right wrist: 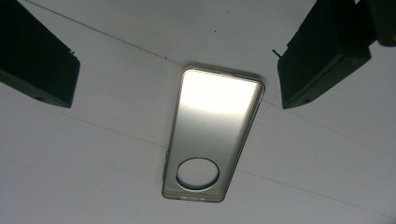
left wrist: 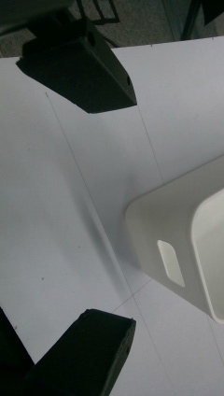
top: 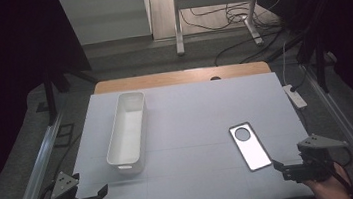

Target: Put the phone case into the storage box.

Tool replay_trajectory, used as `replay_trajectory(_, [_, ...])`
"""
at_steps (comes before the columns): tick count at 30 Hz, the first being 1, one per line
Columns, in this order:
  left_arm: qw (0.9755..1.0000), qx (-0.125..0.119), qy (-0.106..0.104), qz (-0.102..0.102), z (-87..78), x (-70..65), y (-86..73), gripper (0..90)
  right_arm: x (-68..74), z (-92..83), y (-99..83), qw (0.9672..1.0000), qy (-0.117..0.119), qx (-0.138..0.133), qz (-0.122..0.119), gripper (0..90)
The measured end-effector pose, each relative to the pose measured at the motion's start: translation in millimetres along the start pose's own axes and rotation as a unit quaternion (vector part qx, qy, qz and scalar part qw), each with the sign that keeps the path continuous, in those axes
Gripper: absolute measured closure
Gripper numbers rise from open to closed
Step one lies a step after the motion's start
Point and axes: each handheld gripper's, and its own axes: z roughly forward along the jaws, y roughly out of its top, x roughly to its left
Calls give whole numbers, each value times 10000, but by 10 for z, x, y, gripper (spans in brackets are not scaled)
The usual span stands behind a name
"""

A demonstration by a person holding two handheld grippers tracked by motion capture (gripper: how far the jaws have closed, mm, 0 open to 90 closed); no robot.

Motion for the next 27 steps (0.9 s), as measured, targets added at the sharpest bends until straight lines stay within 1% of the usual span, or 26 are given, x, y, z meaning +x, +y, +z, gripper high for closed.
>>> replay_trajectory(3, [10000,0,8,-12,1,3,0,5,2,15,23,10000,3,-11,-27,0])
replay_trajectory(6, [10000,-4,-1,-33,-1,7,-1,4,2,45,46,9999,98,38,-20,0])
replay_trajectory(9, [10000,-5,-3,-31,0,7,-1,3,9,64,62,9999,101,43,-91,0])
replay_trajectory(17, [10000,8,1,-11,2,4,0,3,16,99,109,9998,161,24,-130,0])
replay_trajectory(22, [10000,13,6,-2,4,2,1,4,4,132,131,9997,200,79,-99,0])
replay_trajectory(27, [10000,12,6,-8,4,2,1,4,-19,155,162,9998,175,91,-77,0])
